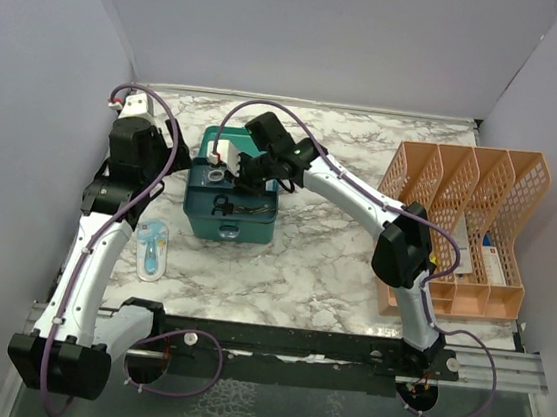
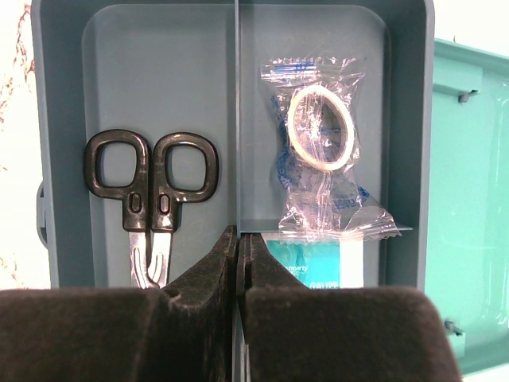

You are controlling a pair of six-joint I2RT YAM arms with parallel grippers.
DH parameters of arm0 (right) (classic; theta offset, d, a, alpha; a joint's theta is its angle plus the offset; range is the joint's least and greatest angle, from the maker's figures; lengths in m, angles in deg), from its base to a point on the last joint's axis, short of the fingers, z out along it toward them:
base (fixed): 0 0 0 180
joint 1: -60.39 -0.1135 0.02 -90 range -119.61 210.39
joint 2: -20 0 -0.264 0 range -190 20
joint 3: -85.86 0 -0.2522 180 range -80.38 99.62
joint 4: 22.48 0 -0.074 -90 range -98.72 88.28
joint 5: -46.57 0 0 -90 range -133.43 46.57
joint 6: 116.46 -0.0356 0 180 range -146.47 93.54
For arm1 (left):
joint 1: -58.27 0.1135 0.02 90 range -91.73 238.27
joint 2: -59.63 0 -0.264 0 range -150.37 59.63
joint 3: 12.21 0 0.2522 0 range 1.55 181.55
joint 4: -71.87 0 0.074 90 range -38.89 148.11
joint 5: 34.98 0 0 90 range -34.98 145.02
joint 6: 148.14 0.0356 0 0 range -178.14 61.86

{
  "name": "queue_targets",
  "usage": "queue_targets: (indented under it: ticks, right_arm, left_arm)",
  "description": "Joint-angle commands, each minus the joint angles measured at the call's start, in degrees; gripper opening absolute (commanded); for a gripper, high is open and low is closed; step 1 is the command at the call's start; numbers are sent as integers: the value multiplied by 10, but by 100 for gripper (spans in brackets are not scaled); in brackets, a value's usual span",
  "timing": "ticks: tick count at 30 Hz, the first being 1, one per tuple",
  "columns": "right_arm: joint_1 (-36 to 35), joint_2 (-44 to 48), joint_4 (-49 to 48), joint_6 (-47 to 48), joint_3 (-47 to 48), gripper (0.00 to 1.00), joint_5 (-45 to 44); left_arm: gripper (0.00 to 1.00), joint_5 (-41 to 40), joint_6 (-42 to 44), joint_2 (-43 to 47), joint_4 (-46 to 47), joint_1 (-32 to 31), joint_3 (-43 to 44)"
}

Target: Organize the medicine kit

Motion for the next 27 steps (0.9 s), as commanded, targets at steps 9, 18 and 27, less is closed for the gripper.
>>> queue_targets:
  ticks: [9,18,27]
  right_arm:
    - [0,-22,0,6,33,1,-40]
    - [0,-26,-8,-3,11,1,-26]
    - [0,-35,1,-10,10,2,-38]
  left_arm:
    - [84,34,-15,-15,19,6,-31]
    - [84,37,-19,-19,25,9,-50]
    - [83,54,-20,-29,34,10,-71]
